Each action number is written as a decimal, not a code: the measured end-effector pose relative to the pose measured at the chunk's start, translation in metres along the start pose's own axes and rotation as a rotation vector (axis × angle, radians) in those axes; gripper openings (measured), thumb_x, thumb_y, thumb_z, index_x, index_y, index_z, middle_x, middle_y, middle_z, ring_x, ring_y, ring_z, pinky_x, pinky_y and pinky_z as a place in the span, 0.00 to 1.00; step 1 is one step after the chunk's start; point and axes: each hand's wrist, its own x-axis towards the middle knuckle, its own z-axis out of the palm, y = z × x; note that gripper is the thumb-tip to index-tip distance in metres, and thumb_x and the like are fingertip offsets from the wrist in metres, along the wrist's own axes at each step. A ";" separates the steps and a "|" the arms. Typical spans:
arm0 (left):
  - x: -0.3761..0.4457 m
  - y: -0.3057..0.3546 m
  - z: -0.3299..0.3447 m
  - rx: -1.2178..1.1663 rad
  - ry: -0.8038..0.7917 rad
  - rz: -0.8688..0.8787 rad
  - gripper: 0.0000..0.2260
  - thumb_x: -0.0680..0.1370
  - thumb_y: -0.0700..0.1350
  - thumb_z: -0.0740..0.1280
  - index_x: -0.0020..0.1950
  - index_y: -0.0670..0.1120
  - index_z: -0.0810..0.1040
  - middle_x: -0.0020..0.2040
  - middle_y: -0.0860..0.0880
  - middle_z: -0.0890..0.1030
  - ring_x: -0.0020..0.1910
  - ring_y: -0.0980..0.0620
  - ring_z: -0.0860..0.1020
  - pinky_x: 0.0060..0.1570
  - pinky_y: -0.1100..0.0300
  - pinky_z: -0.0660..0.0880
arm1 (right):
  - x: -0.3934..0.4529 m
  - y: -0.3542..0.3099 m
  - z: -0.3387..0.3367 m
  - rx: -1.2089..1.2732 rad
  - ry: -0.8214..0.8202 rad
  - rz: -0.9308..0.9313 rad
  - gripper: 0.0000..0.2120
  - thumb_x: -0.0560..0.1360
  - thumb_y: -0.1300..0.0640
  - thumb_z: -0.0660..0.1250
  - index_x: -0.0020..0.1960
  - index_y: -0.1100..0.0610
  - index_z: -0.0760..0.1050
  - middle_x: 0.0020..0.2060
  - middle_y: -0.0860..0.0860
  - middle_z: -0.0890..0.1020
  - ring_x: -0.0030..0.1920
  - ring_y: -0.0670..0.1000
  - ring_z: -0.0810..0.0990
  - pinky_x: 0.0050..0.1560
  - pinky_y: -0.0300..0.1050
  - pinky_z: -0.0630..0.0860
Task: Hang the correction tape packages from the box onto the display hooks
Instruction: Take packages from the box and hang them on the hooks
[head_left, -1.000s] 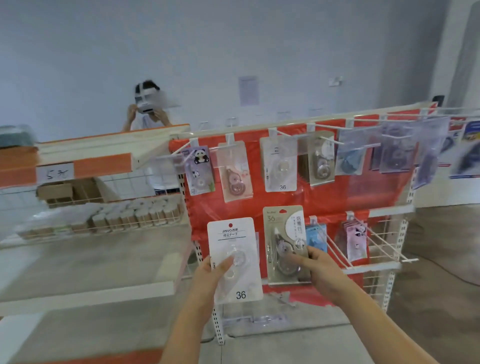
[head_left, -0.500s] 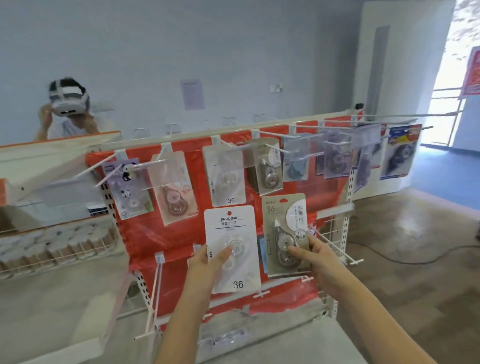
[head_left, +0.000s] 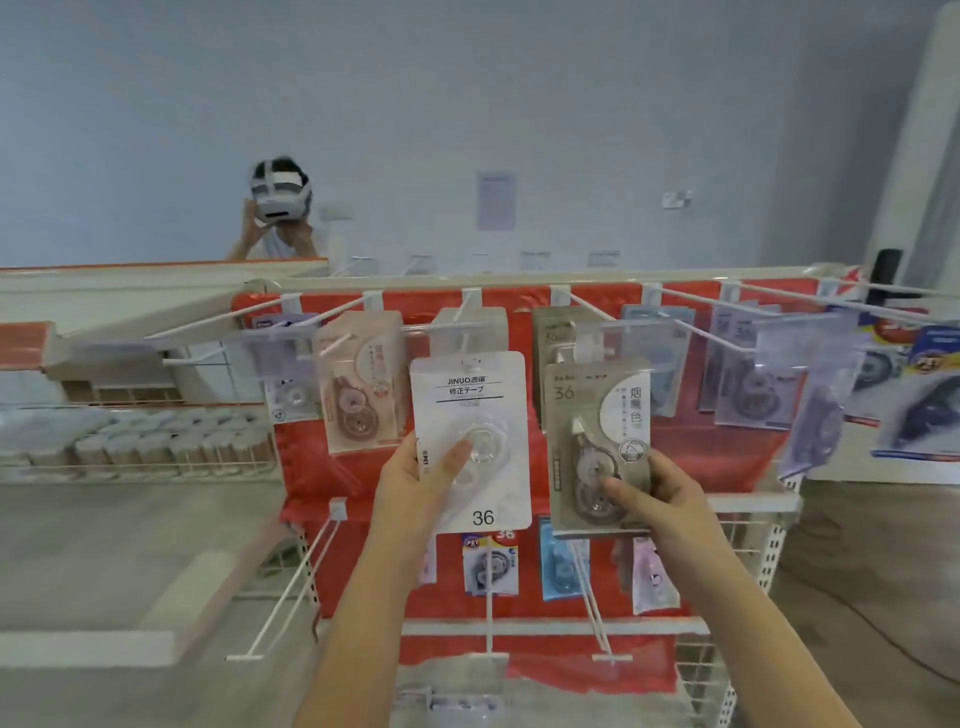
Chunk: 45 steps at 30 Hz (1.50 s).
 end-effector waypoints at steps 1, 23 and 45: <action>0.001 0.001 0.000 0.009 0.019 0.011 0.09 0.71 0.46 0.70 0.51 0.54 0.79 0.46 0.56 0.85 0.44 0.59 0.83 0.42 0.65 0.78 | 0.003 -0.001 -0.001 -0.016 -0.006 -0.007 0.18 0.65 0.59 0.71 0.55 0.55 0.77 0.46 0.53 0.85 0.47 0.54 0.84 0.45 0.43 0.81; 0.014 0.012 -0.003 0.144 0.083 -0.073 0.17 0.69 0.59 0.72 0.53 0.52 0.81 0.50 0.52 0.85 0.52 0.47 0.82 0.58 0.41 0.76 | 0.003 -0.018 0.003 -0.077 0.040 -0.046 0.12 0.68 0.54 0.71 0.52 0.50 0.78 0.44 0.52 0.85 0.48 0.58 0.83 0.53 0.53 0.79; 0.058 -0.009 0.011 0.212 0.133 -0.090 0.13 0.76 0.52 0.68 0.57 0.47 0.78 0.46 0.53 0.81 0.46 0.53 0.80 0.48 0.57 0.77 | 0.054 0.000 -0.005 -0.134 0.057 0.082 0.08 0.74 0.53 0.69 0.44 0.58 0.76 0.37 0.49 0.83 0.36 0.45 0.81 0.37 0.36 0.74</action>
